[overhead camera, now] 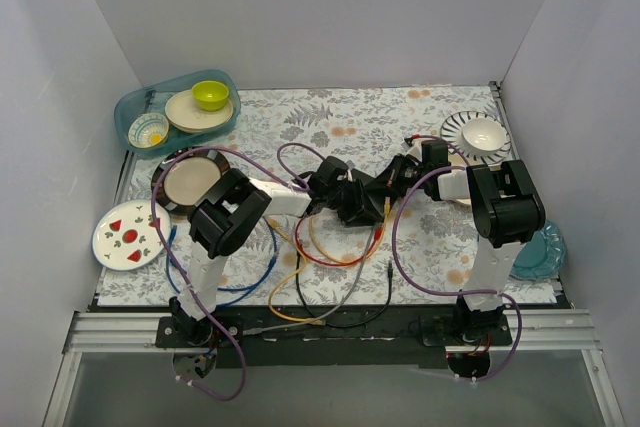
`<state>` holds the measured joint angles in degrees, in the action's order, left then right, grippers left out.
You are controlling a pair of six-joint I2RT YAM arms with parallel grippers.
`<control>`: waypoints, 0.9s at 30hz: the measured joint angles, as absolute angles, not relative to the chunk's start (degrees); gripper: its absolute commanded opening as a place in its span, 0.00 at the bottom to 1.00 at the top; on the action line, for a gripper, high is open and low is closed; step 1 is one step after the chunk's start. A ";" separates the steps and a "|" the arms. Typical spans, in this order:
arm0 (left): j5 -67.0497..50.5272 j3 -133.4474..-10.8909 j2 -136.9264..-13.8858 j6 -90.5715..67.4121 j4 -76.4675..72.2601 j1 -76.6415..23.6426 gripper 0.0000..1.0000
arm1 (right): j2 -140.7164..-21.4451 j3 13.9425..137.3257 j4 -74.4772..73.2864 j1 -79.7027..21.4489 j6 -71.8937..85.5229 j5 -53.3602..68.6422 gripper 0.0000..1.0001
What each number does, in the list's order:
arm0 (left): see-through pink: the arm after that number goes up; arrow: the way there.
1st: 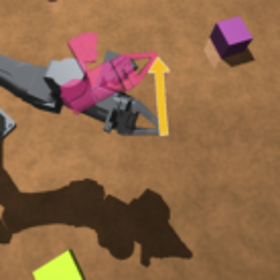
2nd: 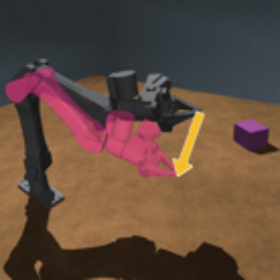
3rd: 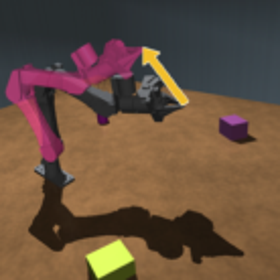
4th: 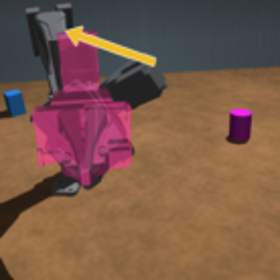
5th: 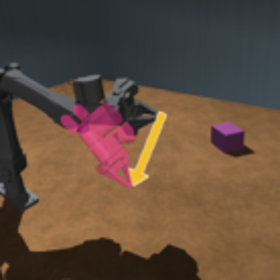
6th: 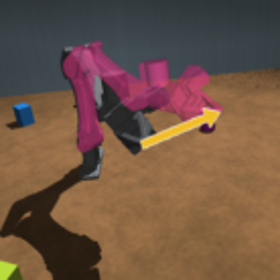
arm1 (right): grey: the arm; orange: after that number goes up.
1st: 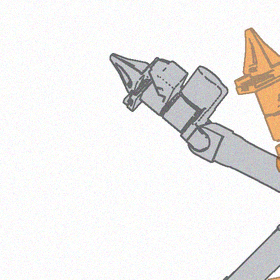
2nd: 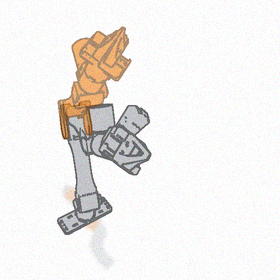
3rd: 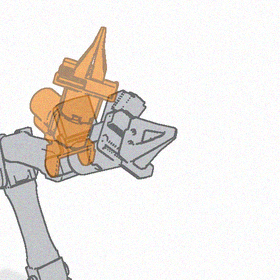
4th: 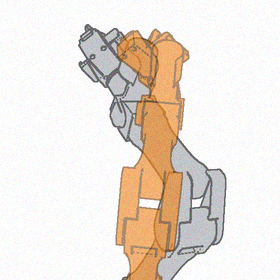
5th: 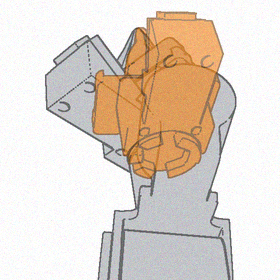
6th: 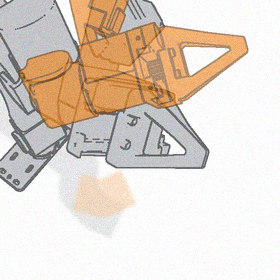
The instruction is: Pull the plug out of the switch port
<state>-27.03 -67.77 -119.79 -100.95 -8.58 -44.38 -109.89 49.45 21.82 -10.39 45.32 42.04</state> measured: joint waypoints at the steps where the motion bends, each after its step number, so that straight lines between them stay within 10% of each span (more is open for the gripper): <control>1: -26.74 -67.77 -119.81 -101.30 -8.58 -44.38 0.31 | -109.89 49.45 21.82 -10.39 45.32 42.04 0.01; 27: -27.57 -67.68 -120.62 -100.27 -9.08 -44.14 0.17 | -110.00 49.45 21.93 -10.28 45.87 42.22 0.01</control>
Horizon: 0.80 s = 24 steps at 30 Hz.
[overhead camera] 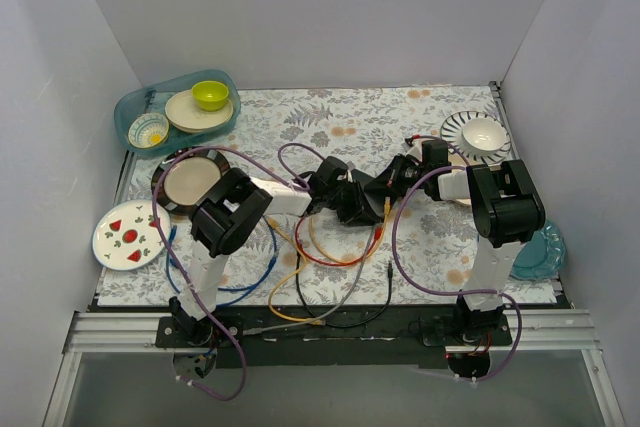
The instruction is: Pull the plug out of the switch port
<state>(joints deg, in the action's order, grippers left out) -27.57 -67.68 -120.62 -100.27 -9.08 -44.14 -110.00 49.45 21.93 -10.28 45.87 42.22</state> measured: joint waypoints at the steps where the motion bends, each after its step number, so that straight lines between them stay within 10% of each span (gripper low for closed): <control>1: -27.57 -68.03 -120.66 -100.33 -8.34 -44.14 0.17 | -110.00 49.45 21.93 -10.28 45.89 42.22 0.01; 8: -27.79 -70.37 -121.49 -100.97 -5.13 -44.16 0.01 | -110.06 49.52 21.96 -10.11 45.93 42.19 0.01; 24: -28.08 -66.61 -120.75 -101.03 -10.37 -44.25 0.00 | -110.43 49.76 21.91 -10.09 45.93 42.78 0.01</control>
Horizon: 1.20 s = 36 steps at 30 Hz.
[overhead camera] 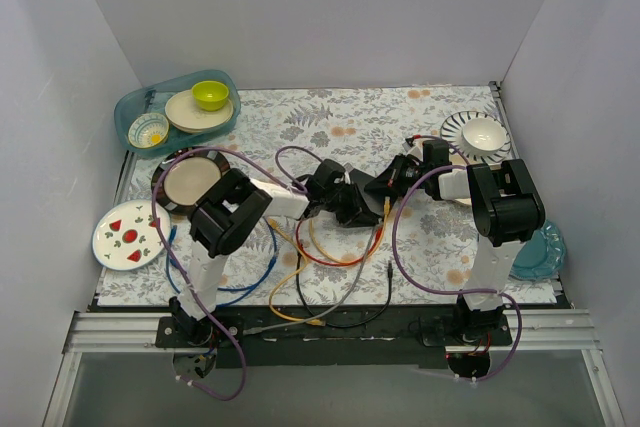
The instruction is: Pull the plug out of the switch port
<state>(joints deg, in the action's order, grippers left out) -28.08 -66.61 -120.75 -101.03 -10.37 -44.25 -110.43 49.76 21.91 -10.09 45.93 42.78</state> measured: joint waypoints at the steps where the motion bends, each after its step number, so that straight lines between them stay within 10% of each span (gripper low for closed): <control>1: -28.12 -65.84 -120.51 -100.95 -11.07 -44.31 0.00 | -110.50 49.80 21.91 -10.09 45.93 42.85 0.01; 28: -22.37 -39.66 -93.49 -100.14 7.44 -34.41 0.00 | -108.12 50.52 16.78 -9.87 44.71 39.68 0.01; 36: -13.30 -40.07 -86.06 -96.25 21.98 -27.07 0.02 | -100.49 51.03 5.34 -9.87 39.88 29.91 0.27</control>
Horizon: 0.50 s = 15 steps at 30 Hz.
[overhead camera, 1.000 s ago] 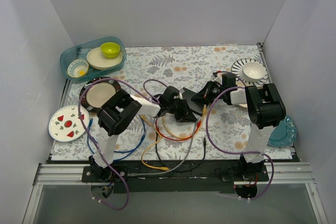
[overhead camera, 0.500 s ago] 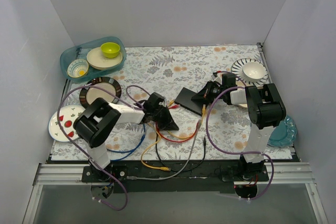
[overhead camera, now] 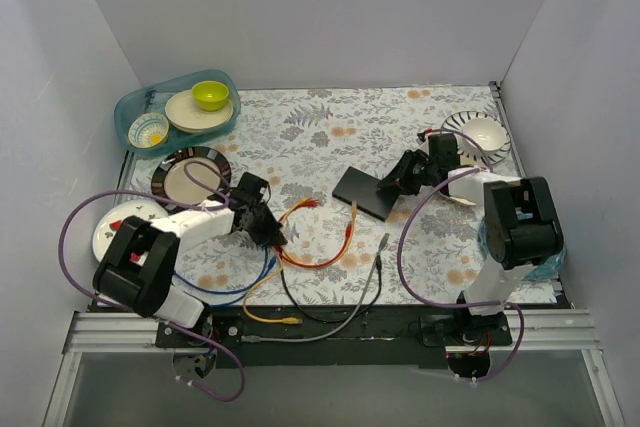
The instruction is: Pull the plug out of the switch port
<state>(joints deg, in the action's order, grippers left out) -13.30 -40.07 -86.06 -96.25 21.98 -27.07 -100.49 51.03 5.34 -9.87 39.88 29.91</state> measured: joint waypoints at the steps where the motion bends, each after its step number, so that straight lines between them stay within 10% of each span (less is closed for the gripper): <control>1: -11.05 -39.70 -84.20 -95.55 23.55 -26.94 0.03 | -99.00 51.03 3.79 -9.93 39.27 28.88 0.27; 15: -5.78 -49.17 -84.90 -88.16 18.65 -37.19 0.20 | -76.05 50.28 -7.84 -15.49 34.09 22.48 0.22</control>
